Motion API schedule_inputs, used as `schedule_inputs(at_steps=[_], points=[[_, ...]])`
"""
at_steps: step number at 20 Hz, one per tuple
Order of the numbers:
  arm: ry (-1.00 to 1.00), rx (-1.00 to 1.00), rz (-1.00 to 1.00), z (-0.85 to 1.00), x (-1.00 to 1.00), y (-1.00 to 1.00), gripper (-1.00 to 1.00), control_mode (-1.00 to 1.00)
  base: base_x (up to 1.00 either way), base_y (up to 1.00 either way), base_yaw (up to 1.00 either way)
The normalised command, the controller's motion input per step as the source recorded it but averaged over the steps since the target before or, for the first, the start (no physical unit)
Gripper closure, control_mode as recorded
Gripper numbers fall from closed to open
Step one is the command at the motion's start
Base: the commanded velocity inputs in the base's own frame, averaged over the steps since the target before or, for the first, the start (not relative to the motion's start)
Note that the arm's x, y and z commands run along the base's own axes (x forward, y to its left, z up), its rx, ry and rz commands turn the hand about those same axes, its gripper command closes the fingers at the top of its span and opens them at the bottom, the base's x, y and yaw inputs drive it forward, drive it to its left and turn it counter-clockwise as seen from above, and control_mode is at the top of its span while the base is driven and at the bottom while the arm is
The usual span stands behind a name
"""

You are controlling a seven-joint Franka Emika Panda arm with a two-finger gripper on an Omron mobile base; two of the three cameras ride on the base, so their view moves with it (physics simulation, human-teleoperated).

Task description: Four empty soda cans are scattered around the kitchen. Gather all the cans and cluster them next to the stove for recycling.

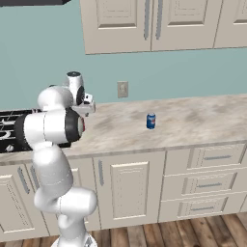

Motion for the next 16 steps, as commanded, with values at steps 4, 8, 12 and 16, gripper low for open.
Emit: schedule_inputs(at_steps=[4,8,12,16], points=[[0.18,0.00,0.00,0.51,-0.61,-0.28,-1.00,-1.00,0.00,0.00,0.00],[0.15,0.00,0.00,0.34,-0.71,-0.31,-1.00,-1.00,0.00,0.00,0.00],[0.13,0.00,-0.02,0.10,-0.81,-0.31,-1.00,-1.00,0.00,0.00,0.00],[0.00,-0.08,-0.12,0.00,-0.76,-0.33,-1.00,-1.00,0.00,0.00,0.00]])
